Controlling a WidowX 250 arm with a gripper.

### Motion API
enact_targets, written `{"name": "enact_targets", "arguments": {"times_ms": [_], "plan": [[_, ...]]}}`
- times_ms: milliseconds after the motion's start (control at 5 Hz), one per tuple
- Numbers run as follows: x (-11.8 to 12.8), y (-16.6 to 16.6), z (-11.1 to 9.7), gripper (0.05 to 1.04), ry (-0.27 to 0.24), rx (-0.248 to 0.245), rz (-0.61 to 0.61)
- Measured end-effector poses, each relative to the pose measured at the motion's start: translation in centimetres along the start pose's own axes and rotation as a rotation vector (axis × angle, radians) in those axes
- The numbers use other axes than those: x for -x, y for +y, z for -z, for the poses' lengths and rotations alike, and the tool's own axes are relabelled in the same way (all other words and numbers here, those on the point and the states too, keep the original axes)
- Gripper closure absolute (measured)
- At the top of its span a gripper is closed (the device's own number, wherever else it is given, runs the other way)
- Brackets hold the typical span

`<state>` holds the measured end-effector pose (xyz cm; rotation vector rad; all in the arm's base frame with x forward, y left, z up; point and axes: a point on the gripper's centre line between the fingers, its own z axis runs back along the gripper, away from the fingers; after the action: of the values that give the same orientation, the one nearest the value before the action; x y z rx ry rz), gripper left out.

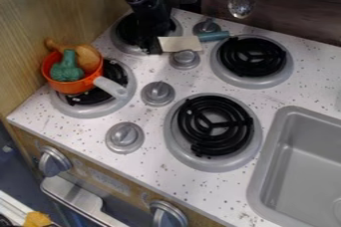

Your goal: Put the knife on the bottom right burner

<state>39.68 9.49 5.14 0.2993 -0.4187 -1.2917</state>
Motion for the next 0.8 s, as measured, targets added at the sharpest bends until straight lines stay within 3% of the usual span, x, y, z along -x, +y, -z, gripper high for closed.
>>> {"name": "enact_targets", "arguments": {"times_ms": [600,800], "plan": [[-0.2,-0.3,1.6,0.082,0.006,-0.003,0.062],[-0.3,0.2,1.8,0.082,-0.004,-0.038,0.090]]}}
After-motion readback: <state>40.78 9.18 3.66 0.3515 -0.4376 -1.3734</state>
